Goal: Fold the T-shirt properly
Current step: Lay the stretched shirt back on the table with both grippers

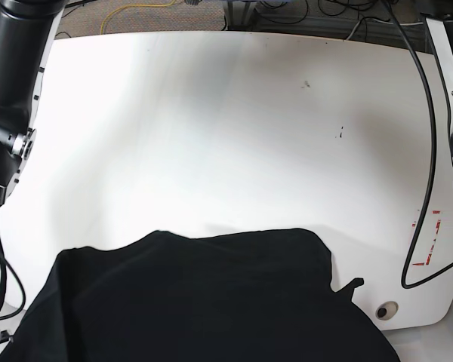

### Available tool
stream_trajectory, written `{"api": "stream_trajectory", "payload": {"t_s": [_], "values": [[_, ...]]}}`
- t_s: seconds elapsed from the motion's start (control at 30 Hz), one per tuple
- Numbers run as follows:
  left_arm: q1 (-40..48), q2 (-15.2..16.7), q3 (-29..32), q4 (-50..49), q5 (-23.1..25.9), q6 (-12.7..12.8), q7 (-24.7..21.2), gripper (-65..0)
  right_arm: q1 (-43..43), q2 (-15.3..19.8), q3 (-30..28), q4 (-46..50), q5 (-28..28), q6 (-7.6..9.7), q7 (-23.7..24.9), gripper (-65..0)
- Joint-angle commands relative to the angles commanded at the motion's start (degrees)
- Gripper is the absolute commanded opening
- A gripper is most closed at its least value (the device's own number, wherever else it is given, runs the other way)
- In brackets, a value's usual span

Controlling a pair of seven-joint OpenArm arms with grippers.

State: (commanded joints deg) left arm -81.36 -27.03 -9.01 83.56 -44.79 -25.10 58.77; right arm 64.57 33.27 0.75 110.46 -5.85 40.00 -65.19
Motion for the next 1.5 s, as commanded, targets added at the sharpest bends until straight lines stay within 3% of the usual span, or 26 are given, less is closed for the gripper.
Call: {"api": "stream_trajectory", "payload": {"t_s": [0.2,0.6,0.97,1.2,1.5], "values": [[4.66,-0.26,0.00,0.18,-0.09,0.00,0.09,-62.8,-3.78,0.09,0.53,0.26,-0.09,0.00,-0.18,-65.0],[25.49,-0.44,-2.73,9.32,-0.18,0.00,0.18,-62.8,-26.73,-0.70,10.64,5.80,0.44,0.00,-0.18,-65.0],[48.88,-0.44,-8.09,19.43,-0.44,-0.18,1.05,-62.8,-48.26,-8.53,23.56,5.98,0.53,0.00,0.88,-65.0],[64.44,-0.18,-10.99,25.05,-0.44,-0.18,1.67,-62.8,-58.29,-14.33,28.48,5.98,-0.09,0.00,3.78,-65.0],[80.44,-0.09,-16.00,26.90,-0.53,-0.26,1.67,-62.8,-66.55,-18.29,30.95,5.98,0.09,0.00,3.87,-65.0]]}}
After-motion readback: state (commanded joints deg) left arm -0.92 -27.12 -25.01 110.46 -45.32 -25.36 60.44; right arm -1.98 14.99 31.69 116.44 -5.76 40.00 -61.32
